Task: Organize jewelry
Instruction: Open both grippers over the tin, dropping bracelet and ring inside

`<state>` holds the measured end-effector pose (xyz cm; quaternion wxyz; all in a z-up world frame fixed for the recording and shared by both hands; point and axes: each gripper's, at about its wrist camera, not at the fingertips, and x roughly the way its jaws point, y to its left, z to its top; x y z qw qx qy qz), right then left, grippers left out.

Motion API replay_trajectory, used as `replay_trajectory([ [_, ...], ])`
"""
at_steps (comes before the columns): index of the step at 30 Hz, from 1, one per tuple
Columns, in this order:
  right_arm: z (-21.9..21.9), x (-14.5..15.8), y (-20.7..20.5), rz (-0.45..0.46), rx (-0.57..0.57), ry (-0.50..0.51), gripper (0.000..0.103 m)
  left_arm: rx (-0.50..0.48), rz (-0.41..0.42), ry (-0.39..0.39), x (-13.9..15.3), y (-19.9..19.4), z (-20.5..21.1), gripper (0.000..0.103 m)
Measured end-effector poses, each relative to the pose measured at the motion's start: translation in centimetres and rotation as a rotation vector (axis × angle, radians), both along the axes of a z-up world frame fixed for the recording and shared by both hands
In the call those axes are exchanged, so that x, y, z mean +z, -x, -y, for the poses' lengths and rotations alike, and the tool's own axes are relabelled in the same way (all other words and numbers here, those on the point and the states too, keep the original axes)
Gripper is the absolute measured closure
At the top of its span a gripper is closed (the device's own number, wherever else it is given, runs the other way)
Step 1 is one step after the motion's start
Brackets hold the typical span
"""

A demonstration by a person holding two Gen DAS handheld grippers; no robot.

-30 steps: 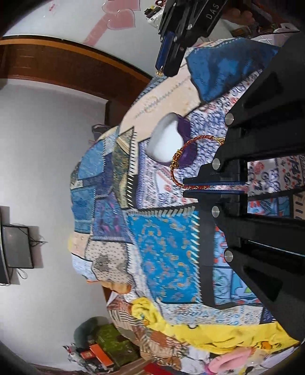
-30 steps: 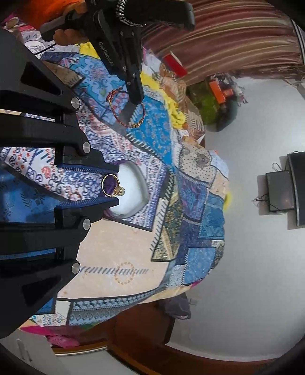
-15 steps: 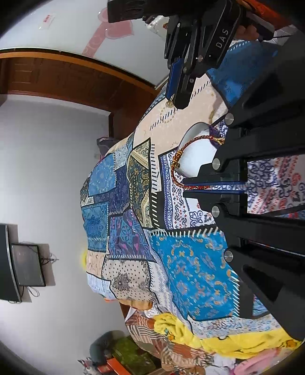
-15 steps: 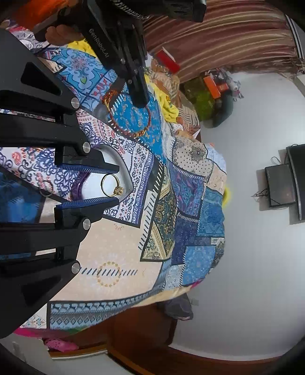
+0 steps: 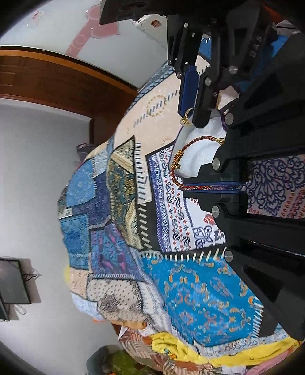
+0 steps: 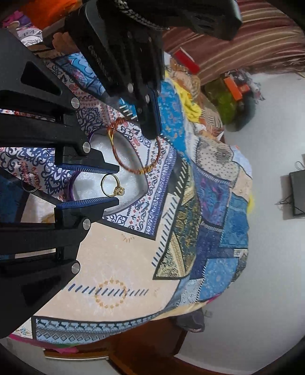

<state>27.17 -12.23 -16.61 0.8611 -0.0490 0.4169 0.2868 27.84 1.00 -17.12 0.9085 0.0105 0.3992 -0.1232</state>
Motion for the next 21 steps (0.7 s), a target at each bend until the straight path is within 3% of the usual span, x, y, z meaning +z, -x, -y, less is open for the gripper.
replay_trajectory([
  [8, 0.3, -1.1, -1.0, -0.082, 0.011, -0.016, 0.085, -0.051, -0.025, 0.016, -1.1, -0.6, 0.5, 0.102],
  [21, 0.1, -0.8, -0.9, -0.095, 0.034, 0.009, 0.084, -0.061, -0.018, -0.003, -0.6, -0.4, 0.6, 0.101],
])
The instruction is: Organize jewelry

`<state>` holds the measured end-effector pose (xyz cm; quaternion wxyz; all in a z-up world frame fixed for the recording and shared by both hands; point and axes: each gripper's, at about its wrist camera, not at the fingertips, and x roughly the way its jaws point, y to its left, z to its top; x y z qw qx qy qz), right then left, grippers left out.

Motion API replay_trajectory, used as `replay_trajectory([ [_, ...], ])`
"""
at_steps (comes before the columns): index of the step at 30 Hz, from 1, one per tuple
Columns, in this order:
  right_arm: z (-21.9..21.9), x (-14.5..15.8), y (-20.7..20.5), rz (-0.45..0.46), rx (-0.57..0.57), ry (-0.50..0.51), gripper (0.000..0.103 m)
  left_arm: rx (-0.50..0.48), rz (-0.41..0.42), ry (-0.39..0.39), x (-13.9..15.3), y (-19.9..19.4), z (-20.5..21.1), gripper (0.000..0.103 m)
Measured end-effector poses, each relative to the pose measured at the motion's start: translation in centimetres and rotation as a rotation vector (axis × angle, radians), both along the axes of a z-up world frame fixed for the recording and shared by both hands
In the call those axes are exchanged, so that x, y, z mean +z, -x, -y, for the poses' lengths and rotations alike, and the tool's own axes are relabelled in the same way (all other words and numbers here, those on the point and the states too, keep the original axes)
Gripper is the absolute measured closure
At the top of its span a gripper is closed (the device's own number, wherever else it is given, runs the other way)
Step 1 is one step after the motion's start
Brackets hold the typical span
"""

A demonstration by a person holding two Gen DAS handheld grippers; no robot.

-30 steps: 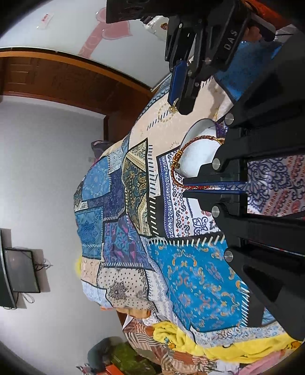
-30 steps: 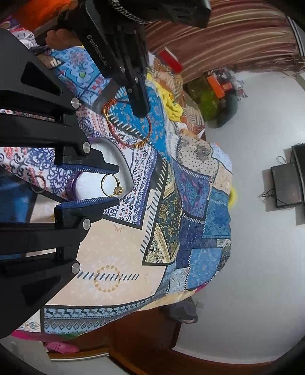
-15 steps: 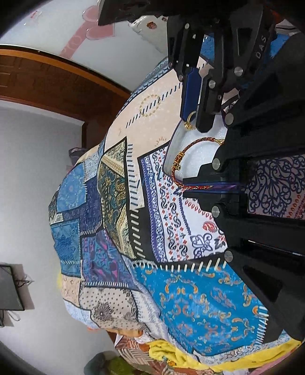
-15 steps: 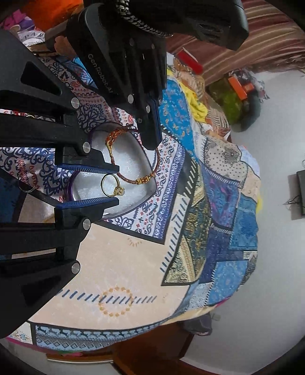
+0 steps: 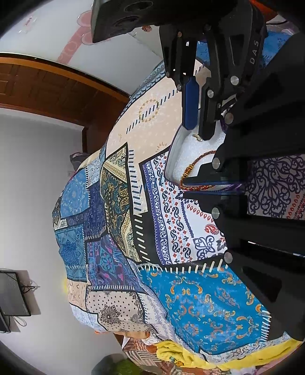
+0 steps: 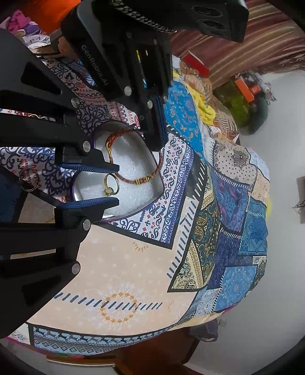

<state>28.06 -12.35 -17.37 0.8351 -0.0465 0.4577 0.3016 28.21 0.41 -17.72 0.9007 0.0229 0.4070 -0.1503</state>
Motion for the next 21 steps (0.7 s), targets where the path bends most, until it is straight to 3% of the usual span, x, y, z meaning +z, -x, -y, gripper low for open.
replay_trajectory([
  [4, 0.4, 0.9, 0.5, 0.023, -0.009, 0.003, 0.083, 0.007, 0.008, -0.029, 0.7, 0.7, 0.0, 0.088],
  [6, 0.7, 1.7, 1.1, 0.048, -0.018, 0.01, 0.083, 0.009, 0.015, -0.036, 1.2, 1.1, -0.1, 0.072],
  [9, 1.2, 2.8, 2.0, 0.08, -0.036, 0.014, 0.078, 0.02, 0.034, -0.041, 2.0, 2.1, -0.2, 0.067],
  [12, 1.7, 4.1, 3.2, 0.132, -0.055, 0.011, 0.06, 0.031, 0.046, -0.04, 3.0, 3.2, -0.5, 0.066],
  [21, 2.6, 7.6, 7.2, 0.231, -0.082, 0.001, 0.059, 0.08, 0.071, -0.044, 6.3, 7.6, -1.5, 0.053],
])
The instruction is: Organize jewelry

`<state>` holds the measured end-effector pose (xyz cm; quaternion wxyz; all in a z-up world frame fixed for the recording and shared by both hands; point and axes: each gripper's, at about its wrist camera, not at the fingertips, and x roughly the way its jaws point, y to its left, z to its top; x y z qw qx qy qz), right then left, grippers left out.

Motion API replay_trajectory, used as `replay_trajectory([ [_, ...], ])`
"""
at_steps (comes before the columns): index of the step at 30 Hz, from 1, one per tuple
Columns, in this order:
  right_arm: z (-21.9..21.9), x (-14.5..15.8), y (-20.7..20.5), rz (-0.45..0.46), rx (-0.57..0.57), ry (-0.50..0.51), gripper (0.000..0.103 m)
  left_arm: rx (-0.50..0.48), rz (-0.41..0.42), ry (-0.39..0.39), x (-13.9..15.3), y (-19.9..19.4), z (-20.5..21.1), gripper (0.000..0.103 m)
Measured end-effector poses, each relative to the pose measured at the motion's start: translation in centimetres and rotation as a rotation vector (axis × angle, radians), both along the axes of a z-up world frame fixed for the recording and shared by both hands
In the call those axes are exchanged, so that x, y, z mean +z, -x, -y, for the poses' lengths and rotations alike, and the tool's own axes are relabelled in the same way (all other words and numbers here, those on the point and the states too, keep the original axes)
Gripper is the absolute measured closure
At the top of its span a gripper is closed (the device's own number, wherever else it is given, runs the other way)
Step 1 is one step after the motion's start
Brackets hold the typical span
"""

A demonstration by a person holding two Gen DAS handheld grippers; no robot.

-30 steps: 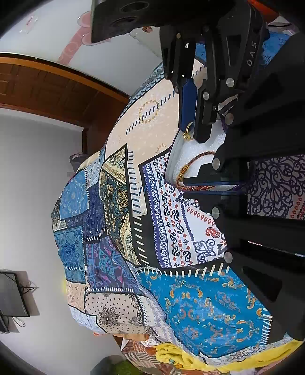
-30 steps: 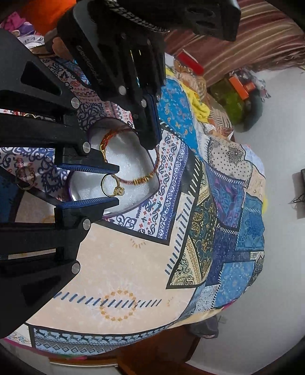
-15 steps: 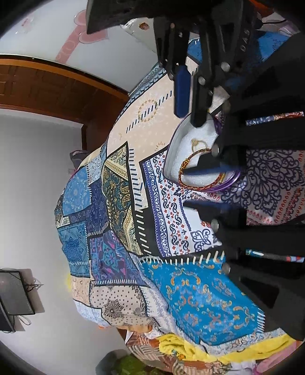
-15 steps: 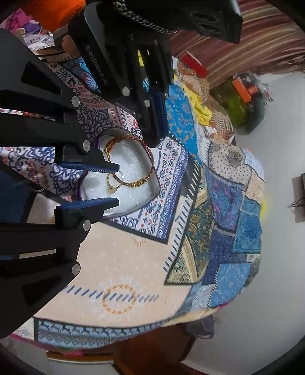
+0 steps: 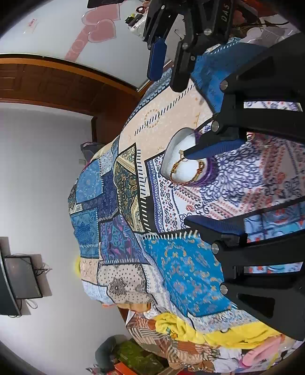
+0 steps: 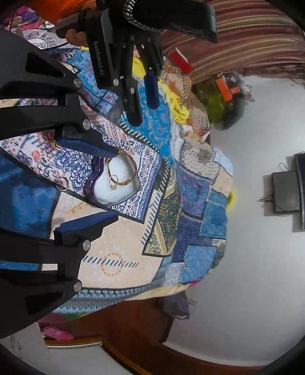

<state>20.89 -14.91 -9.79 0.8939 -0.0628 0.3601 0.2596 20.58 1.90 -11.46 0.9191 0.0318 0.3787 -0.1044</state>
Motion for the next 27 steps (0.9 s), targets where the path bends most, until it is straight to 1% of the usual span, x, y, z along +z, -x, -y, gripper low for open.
replay_trajectory([
  [4, 0.1, 0.6, 1.5, 0.023, -0.005, 0.004, 0.059, 0.001, 0.007, -0.014, 0.7, 2.2, -0.2, 0.051],
  [8, 0.0, 0.4, 2.7, 0.024, 0.011, 0.017, 0.059, -0.008, -0.006, -0.038, 0.4, 3.9, -0.1, 0.051],
  [11, -0.2, -0.1, 3.1, 0.023, 0.02, 0.039, 0.059, -0.038, -0.054, -0.064, -0.5, 4.4, 0.1, 0.05],
  [12, -0.2, -0.3, 3.2, 0.02, 0.02, 0.044, 0.059, -0.047, -0.065, -0.086, -0.9, 4.6, 0.2, 0.05],
  [14, 0.0, -0.9, 3.2, 0.006, 0.017, 0.046, 0.059, -0.052, -0.079, -0.117, -1.7, 5.1, 0.4, 0.05],
  [16, 0.4, -1.4, 3.4, -0.014, 0.011, 0.041, 0.059, -0.062, -0.11, -0.131, -2.8, 5.4, 0.6, 0.05],
  [18, 0.7, -2.4, 3.0, -0.046, 0.001, 0.035, 0.059, -0.065, -0.137, -0.134, -3.9, 5.5, 0.7, 0.05],
  [20, 1.0, -3.2, 3.1, -0.074, -0.009, 0.036, 0.059, -0.066, -0.171, -0.117, -5.3, 5.5, 0.9, 0.05],
  [23, 1.2, -4.4, 3.2, -0.091, -0.029, 0.066, 0.059, -0.07, -0.217, -0.088, -6.9, 5.5, 1.2, 0.05],
  [27, 1.6, -5.6, 3.7, -0.124, -0.036, 0.082, 0.059, -0.087, -0.261, -0.084, -8.7, 5.2, 1.8, 0.05],
])
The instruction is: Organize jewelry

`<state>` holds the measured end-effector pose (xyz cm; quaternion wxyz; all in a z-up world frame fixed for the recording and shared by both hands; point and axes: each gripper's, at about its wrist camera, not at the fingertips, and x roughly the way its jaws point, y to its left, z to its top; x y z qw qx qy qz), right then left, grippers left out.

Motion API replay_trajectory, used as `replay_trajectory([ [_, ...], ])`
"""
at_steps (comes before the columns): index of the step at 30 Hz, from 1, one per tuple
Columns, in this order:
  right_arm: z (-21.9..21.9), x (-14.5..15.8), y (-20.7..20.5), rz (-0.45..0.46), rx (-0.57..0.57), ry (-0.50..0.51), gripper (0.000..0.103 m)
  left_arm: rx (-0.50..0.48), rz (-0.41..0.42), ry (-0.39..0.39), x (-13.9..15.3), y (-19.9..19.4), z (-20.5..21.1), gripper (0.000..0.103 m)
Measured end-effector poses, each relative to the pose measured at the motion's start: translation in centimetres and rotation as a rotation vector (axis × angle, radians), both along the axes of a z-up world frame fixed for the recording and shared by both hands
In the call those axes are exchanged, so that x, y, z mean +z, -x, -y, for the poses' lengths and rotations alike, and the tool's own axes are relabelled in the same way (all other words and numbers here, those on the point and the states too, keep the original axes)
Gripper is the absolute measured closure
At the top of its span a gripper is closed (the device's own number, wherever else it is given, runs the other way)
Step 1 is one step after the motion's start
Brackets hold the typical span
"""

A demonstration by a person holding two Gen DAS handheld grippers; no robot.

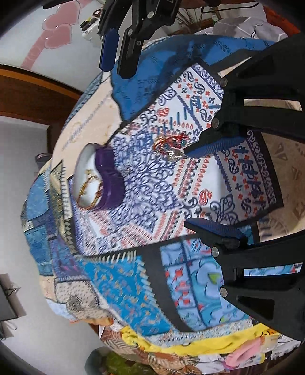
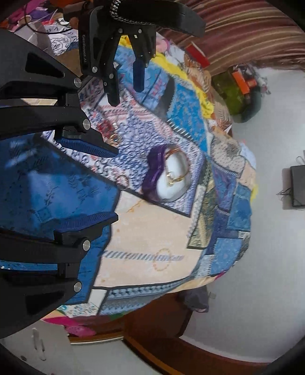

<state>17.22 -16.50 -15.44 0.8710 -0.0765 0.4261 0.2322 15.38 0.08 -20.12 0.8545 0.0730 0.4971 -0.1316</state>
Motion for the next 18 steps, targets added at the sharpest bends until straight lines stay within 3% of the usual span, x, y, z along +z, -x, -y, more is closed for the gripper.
replay_trajectory([
  [6, 0.7, -1.4, -0.4, -0.058, -0.015, -0.016, 0.059, -0.016, -0.035, 0.012, -1.6, -0.8, 0.6, 0.05],
  [13, 0.9, -1.8, -0.9, -0.075, -0.022, -0.032, 0.059, 0.006, -0.018, 0.074, -2.0, -1.7, 0.5, 0.05],
  [18, 0.7, -2.2, -1.1, -0.083, -0.022, -0.036, 0.059, -0.001, 0.007, 0.083, -1.8, -1.6, 0.9, 0.056],
])
